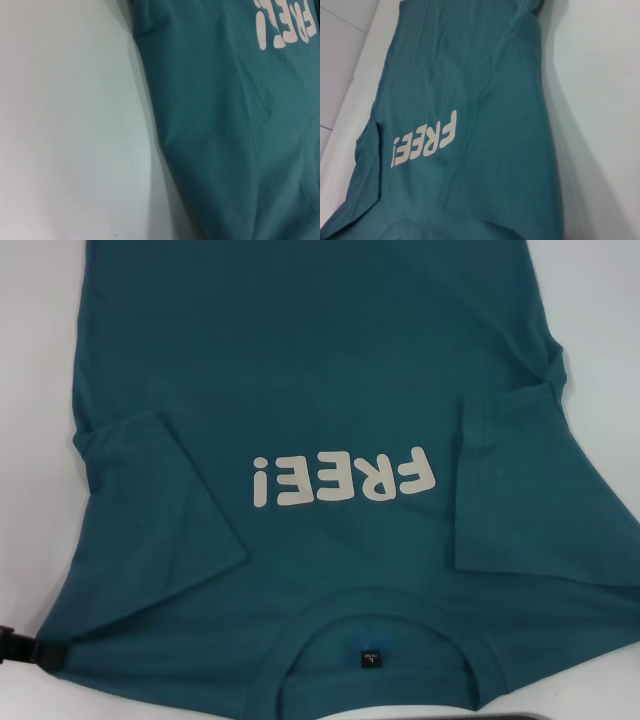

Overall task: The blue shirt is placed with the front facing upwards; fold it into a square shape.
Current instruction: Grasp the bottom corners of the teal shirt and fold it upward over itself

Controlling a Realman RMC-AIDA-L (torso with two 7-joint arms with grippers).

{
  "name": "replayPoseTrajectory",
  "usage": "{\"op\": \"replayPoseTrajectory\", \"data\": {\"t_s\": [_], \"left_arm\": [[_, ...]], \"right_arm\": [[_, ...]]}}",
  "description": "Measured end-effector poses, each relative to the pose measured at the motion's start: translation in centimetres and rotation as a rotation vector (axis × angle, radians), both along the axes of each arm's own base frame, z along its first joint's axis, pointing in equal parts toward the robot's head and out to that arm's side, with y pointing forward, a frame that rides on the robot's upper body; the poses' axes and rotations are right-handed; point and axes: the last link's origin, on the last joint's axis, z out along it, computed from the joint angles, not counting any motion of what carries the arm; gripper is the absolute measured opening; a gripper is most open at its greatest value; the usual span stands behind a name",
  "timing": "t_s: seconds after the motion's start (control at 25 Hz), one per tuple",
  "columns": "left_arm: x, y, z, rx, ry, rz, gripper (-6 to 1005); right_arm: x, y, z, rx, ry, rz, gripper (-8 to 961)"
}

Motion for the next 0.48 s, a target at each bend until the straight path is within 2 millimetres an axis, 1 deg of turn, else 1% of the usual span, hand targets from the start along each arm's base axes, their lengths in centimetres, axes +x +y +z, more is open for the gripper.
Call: {"op": "replayPoseTrajectory", "data": {"t_s": [0.28, 0.48], "left_arm": [[0.7, 0.2, -0.2, -0.011, -0.036, -0.030, 0], [1.8, 1.1, 0.1, 0.026, -0.098, -0.080, 0]], "right_arm": [[-0.3, 0.4, 0.1, 0.006, 0.008, 0.015, 30], [-0.7, 1.2, 0.4, 0.036, 0.021, 0.048, 30]]}}
